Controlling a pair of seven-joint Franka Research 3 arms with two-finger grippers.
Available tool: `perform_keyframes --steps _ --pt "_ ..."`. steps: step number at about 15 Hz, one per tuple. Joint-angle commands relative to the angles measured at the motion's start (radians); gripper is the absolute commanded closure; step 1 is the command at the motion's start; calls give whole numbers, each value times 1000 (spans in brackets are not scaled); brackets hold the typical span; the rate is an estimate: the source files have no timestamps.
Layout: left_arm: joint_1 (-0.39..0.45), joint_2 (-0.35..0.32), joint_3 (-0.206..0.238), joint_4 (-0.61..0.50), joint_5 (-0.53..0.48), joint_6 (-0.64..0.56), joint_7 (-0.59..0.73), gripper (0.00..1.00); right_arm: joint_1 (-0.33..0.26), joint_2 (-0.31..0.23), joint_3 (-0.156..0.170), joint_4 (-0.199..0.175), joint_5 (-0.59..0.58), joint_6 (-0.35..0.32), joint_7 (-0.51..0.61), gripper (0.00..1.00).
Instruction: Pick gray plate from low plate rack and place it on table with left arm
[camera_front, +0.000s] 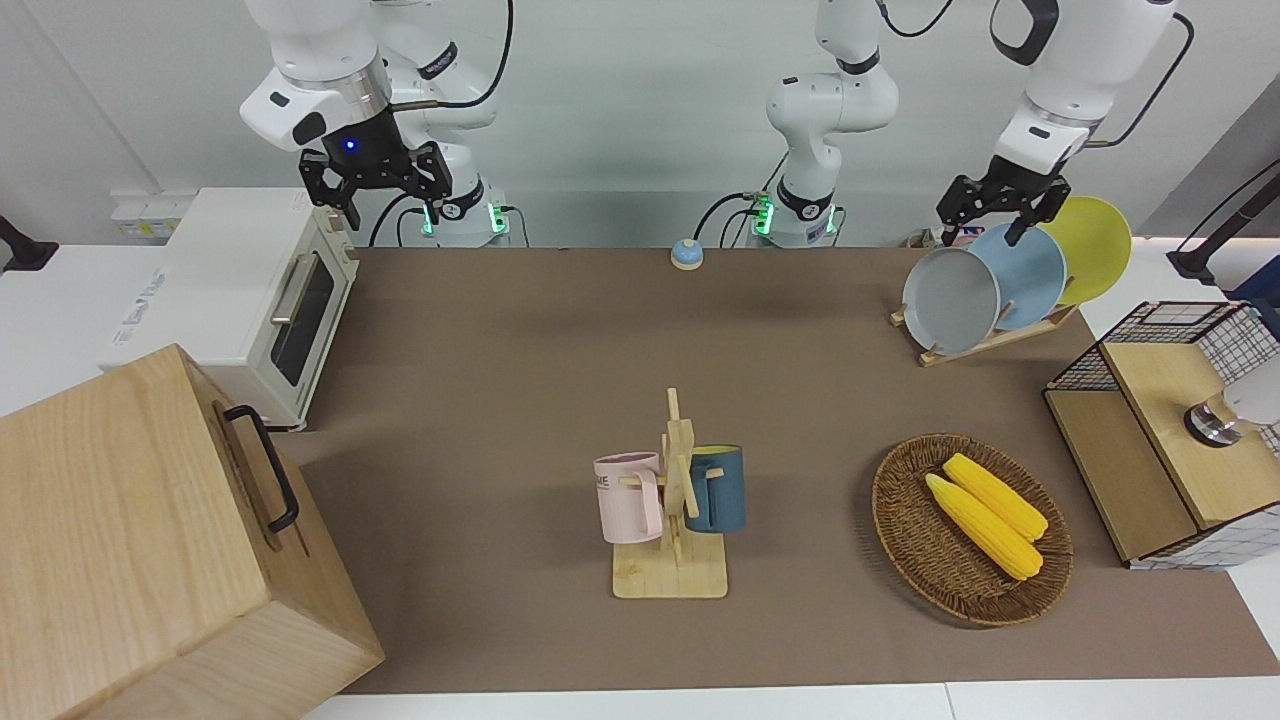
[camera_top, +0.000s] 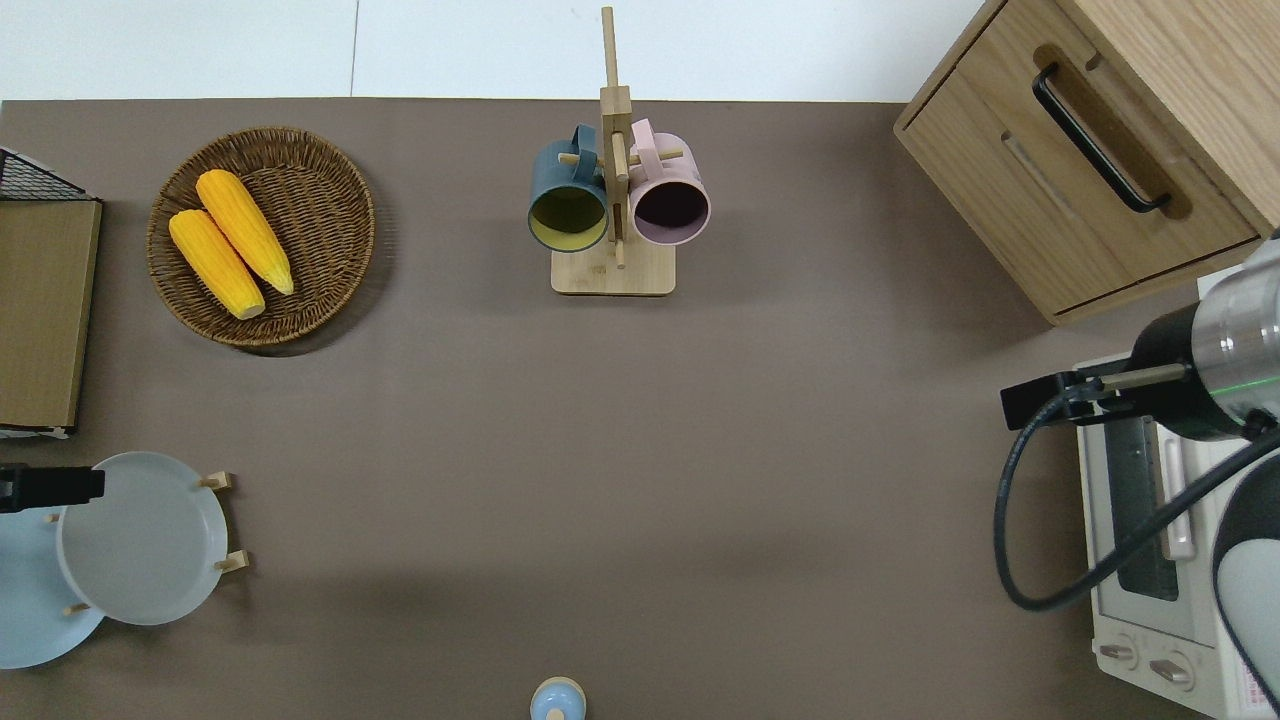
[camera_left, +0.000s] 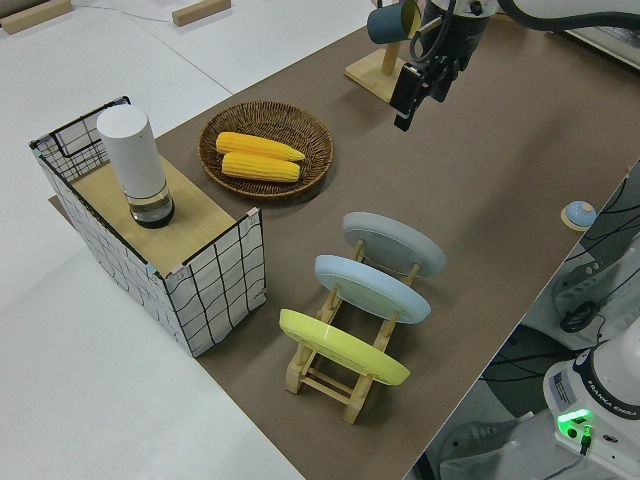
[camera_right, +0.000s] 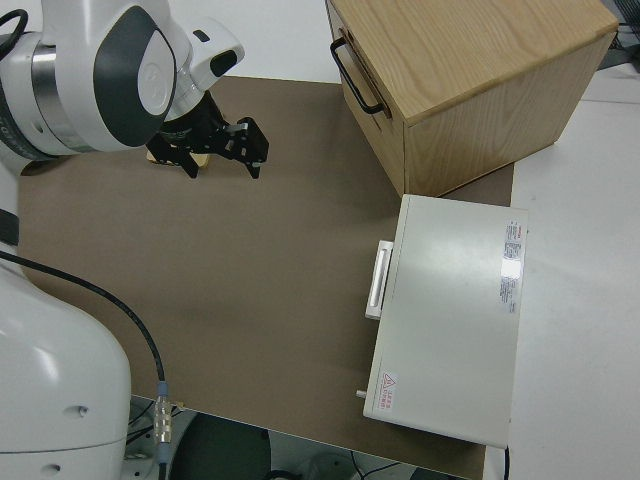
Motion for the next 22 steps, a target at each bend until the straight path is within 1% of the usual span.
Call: perform_keyframes --steps 1,2,3,4,5,10,13,18,22 --pt "4 -32 71 -21 17 -16 42 7 -10 -2 6 6 10 -14 0 11" --pt "5 -32 81 -21 20 -21 42 7 -10 -2 6 6 10 -14 0 13" --pt "7 -32 85 -21 46 -23 42 7 -10 -2 6 6 10 -14 0 11" --pt "5 -32 84 -22 78 -27 41 7 -10 -2 6 6 10 -14 0 11" --pt "4 -32 84 -24 87 -32 41 7 -10 -2 6 6 10 -14 0 13" --pt "2 -30 82 -48 87 -30 35 7 -10 -2 6 6 10 -14 0 11" --pt "-7 -30 76 -87 89 -3 29 7 -10 -2 6 6 10 -14 0 13" --pt "-3 -30 76 -169 90 86 25 7 -10 -2 6 6 10 -14 0 13" --pt "5 -29 76 -266 116 189 24 7 -10 -2 6 6 10 -14 0 11"
